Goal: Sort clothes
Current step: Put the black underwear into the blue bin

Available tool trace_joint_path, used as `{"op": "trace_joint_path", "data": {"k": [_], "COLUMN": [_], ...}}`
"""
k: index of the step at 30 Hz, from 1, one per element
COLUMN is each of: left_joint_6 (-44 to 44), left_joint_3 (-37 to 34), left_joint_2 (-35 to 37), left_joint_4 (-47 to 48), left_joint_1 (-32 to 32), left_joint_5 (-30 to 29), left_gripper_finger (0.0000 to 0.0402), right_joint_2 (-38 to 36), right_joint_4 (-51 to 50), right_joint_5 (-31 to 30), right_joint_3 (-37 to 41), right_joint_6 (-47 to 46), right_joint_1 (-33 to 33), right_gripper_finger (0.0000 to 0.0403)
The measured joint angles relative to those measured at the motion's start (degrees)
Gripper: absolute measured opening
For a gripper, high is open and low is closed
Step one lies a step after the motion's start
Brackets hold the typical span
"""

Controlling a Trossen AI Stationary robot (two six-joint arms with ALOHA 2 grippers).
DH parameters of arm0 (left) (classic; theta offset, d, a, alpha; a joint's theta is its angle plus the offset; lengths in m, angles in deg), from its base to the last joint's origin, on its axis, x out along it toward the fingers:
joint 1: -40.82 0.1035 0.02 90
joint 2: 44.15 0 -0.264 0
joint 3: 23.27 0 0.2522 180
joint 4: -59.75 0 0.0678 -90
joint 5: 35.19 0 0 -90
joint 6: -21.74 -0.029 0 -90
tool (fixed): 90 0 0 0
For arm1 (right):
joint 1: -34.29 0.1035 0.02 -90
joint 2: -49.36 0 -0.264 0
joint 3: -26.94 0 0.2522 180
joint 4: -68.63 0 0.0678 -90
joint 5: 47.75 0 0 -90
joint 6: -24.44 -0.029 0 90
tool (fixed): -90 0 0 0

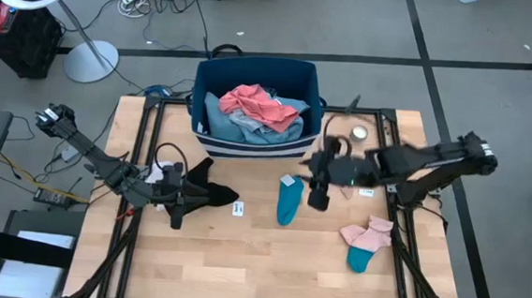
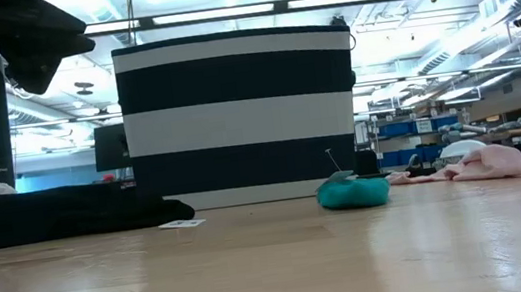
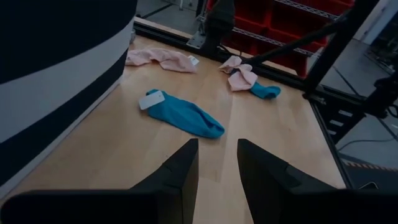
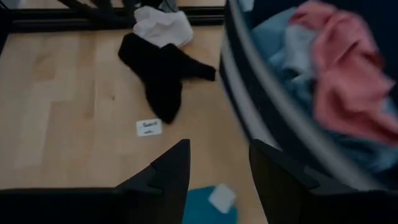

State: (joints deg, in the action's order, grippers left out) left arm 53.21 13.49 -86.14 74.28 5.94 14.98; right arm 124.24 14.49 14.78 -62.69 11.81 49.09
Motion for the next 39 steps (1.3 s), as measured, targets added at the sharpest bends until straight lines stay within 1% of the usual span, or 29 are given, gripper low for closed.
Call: {"op": "trace_joint_path", "data": {"k": [5,9,11,14,17,20,23,29,36,39], "left_joint_6": [0.0,-0.1,0.0,0.4,2.4,6.8,11.7,15.5,20.1,20.5], "left_joint_3": [0.0,0.0,0.0,0.0,0.0,0.0,0.0,0.0,0.0,0.0], "left_joint_2": [0.0,0.0,0.0,-0.4,-1.8,-3.9,-6.2,-10.6,-14.9,-17.2], "left_joint_4": [0.2,0.4,0.8,2.1,4.7,8.2,12.6,15.7,24.4,24.3], "left_joint_1": [0.0,0.0,0.0,0.0,0.0,0.6,1.6,4.3,8.3,9.6], "left_joint_5": [-0.2,-0.2,-0.2,-0.2,-0.6,-1.1,0.0,5.4,11.8,15.1], "left_gripper_finger": [0.0117,0.0117,0.0117,0.0117,0.0117,0.0117,0.0117,0.0117,0.0117,0.0117], "right_joint_2": [-2.6,-3.1,-3.2,-3.2,-3.2,-3.2,-3.2,-3.2,-3.2,-3.2], "right_joint_4": [19.1,32.2,36.7,40.4,42.0,42.6,43.6,44.2,44.4,44.4], "right_joint_5": [-1.3,-1.5,-1.5,-1.4,-1.5,-1.5,-1.5,-1.5,-1.5,-1.5], "right_joint_3": [17.0,27.8,31.9,36.0,38.0,38.1,38.1,38.1,38.1,38.1], "right_joint_6": [-5.3,-10.7,-12.9,-16.0,-17.4,-17.3,-16.2,-15.7,-15.7,-15.7], "right_joint_1": [3.6,5.7,6.5,7.3,7.5,7.5,7.5,7.5,7.5,7.5], "right_gripper_finger": [0.0164,0.0164,0.0164,0.0164,0.0164,0.0164,0.0162,0.0162,0.0162,0.0161]}}
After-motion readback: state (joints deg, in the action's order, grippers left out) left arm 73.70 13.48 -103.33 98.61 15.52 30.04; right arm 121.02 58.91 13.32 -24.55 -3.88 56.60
